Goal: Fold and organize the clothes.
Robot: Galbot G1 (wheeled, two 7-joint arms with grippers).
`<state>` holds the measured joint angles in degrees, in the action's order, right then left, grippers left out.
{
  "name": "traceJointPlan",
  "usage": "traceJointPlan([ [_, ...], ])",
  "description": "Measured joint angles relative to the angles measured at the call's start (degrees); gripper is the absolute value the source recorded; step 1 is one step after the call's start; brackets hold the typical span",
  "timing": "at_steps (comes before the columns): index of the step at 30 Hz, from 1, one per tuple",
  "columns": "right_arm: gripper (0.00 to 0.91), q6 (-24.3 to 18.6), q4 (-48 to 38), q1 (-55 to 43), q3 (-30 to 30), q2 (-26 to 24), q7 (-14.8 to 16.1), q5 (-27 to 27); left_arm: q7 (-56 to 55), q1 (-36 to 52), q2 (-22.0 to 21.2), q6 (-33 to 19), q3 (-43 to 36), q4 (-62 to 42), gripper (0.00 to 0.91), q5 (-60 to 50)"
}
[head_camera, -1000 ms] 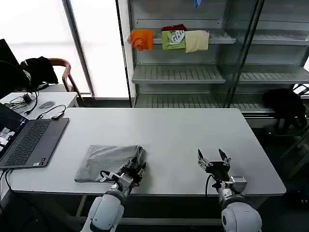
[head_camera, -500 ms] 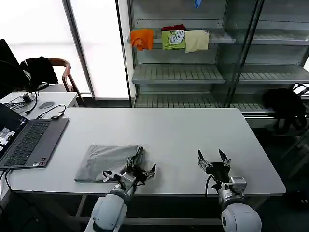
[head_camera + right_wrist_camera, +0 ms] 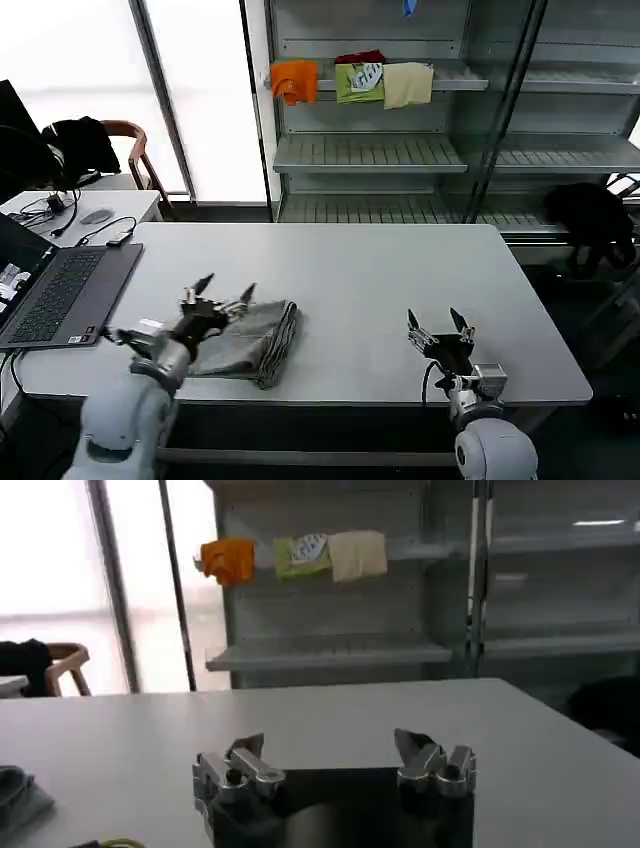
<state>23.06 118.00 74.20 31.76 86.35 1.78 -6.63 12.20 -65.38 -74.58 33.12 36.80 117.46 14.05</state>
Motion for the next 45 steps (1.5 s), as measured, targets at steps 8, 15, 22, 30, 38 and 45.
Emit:
traceJointPlan([
  [8,0.907,0.0,-0.7,-0.3,-0.1,0.3,0.0,0.6,-0.4,-0.8,1.3,-0.3,6.1,-6.0,0.907,1.6],
  [15,0.907,-0.3,-1.3,-0.3,0.2,0.0,0.0,0.6,-0.5,-1.5,1.0,-1.1,7.5,-11.1,0.907,0.1],
  [22,0.907,-0.5,-1.8,-0.6,0.2,0.2,-0.1,0.6,-0.2,-2.4,0.9,-1.3,7.9,-13.6,0.907,-1.6],
  [30,0.907,-0.5,-2.0,-0.7,0.0,0.4,-0.3,0.1,0.2,-3.6,0.5,-1.9,8.1,-14.6,0.907,-2.6],
  [38,0.907,-0.5,-2.0,-0.6,0.1,0.4,-0.5,-0.5,0.3,-4.8,0.1,-1.8,8.4,-14.0,0.907,-1.6],
  [45,0.907,-0.5,-2.0,-0.4,0.3,0.3,-0.5,-0.7,-0.9,-4.5,-0.2,-2.9,9.2,-13.1,0.907,2.7],
])
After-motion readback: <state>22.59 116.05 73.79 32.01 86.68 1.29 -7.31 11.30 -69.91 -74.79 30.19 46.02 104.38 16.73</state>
